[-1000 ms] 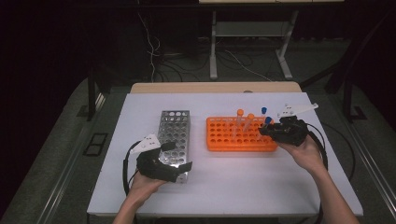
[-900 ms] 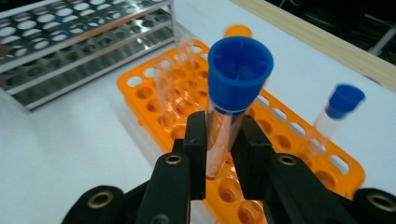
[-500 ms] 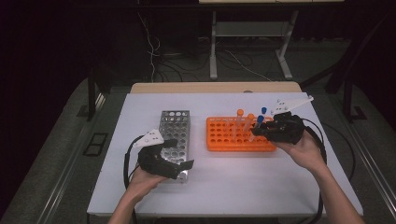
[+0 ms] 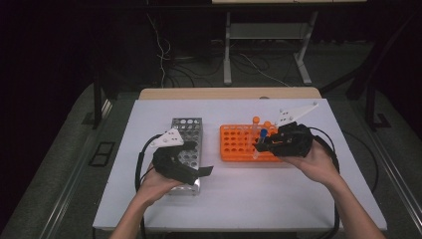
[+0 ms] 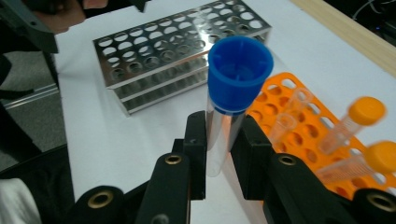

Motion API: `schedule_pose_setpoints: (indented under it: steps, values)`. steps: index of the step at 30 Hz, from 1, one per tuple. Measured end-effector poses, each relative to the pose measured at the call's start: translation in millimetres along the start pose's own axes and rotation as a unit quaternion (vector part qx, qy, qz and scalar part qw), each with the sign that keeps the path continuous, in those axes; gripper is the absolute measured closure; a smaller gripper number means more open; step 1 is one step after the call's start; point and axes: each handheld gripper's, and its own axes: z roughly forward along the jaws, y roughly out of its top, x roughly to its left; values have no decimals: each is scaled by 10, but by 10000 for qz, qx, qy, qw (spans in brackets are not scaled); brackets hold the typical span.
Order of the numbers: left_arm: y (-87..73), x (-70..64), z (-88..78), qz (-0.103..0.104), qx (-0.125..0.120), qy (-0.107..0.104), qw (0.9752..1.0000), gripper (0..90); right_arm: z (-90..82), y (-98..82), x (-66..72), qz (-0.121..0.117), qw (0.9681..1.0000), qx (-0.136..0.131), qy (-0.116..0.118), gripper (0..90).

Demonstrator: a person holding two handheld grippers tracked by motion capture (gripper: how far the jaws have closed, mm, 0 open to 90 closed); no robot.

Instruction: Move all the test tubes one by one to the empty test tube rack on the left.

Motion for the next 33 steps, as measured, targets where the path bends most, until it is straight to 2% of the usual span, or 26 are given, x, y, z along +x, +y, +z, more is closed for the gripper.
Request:
schedule_pose_setpoints:
  steps: [11,19,20,22,26,27,28,29,30,31,32,33]
  values:
    - [232,-5,64,234,216,-102,9994,16,195,133,160,-260,9990,178,319,758]
    - [436,-7,71,467,413,-176,9979,70,364,178,255,-377,9975,329,503,758]
    - [486,-10,77,552,488,-210,9971,80,387,181,263,-400,9972,335,537,758]
    - [508,-15,83,562,518,-242,9968,101,424,188,281,-439,9968,364,563,758]
    - [588,-12,127,686,723,-381,9943,140,494,200,310,-506,9958,431,632,758]
    - [588,-12,127,686,723,-381,9943,147,512,202,319,-509,9956,444,650,758]
    - [607,-12,155,715,816,-442,9931,155,528,205,332,-488,9955,465,665,758]
    - [607,-12,155,715,816,-442,9931,164,545,207,337,-514,9952,487,679,758]
    - [623,-10,184,759,935,-501,9915,174,562,209,339,-549,9948,501,694,758]
    - [623,-10,184,759,935,-501,9915,186,578,211,343,-572,9946,511,703,758]
    - [642,-6,220,795,1044,-576,9897,206,594,213,350,-580,9945,521,705,758]
    - [642,-6,220,795,1044,-576,9897,228,594,213,350,-580,9945,521,705,758]
